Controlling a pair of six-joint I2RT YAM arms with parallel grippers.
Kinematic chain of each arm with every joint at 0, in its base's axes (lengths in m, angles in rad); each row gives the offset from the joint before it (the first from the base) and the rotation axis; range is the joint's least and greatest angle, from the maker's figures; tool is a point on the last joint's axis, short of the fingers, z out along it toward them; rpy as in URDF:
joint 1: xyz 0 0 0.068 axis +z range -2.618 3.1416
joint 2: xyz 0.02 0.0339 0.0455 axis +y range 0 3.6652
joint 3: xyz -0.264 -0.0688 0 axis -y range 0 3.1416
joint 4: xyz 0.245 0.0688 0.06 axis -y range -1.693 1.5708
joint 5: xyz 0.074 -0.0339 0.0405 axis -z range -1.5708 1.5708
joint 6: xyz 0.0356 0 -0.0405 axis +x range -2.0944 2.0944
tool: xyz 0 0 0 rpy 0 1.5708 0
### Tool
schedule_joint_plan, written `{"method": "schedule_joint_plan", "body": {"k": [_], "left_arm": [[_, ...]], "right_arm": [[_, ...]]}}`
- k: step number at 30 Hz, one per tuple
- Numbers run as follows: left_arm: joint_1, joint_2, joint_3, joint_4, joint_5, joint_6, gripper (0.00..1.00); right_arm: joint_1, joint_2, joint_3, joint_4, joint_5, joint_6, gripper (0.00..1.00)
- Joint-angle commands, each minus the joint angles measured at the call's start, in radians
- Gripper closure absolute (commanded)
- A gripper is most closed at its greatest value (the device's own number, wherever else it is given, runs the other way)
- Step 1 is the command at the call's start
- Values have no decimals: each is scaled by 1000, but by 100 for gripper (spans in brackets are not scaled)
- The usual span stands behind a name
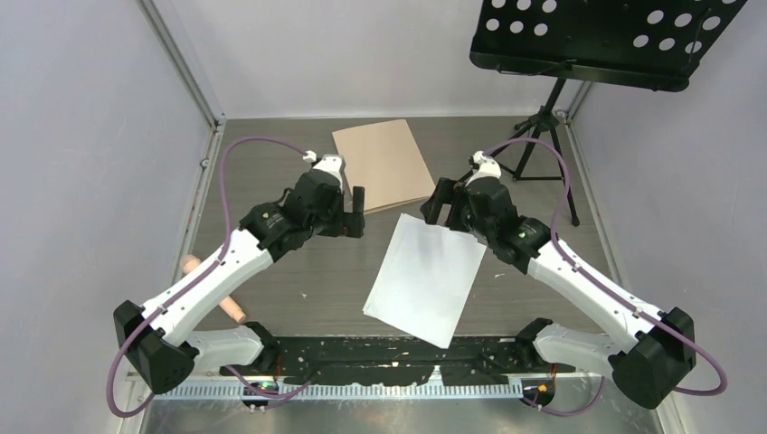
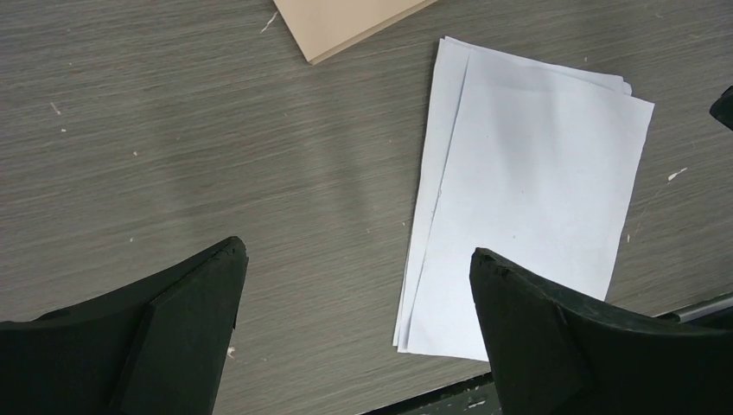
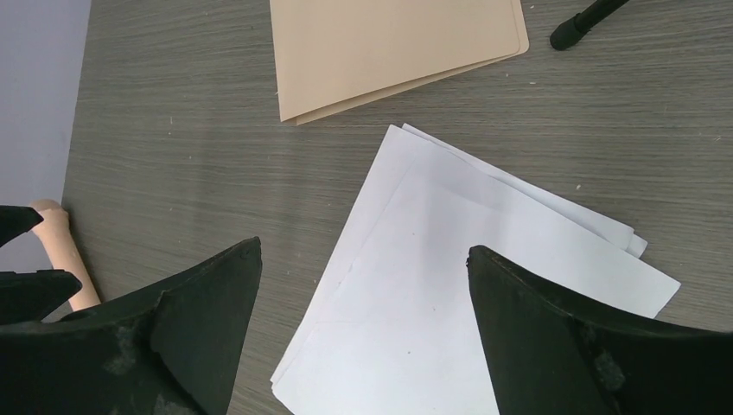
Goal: Put the files into the folder
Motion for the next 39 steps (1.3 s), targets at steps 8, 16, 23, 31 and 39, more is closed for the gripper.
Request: {"method": "schedule_joint_plan", "body": {"k": [8,16,23,31,39], "left_arm": [[61,9,4,52,38,-16,0],[216,131,25,181,226,-102,0],[324,369,122,286,319,-147,0],[443,645,363,298,405,-98,0],[485,905,641,326,496,-109,0]], "right_arm": [[1,30,41,84,-10,11,5],[2,130,95,189,0,4,5],[0,289,171,285,28,-30,5],[-16,528,213,475,-118,126,5],[5,721,194,668,-238,352,5]]}}
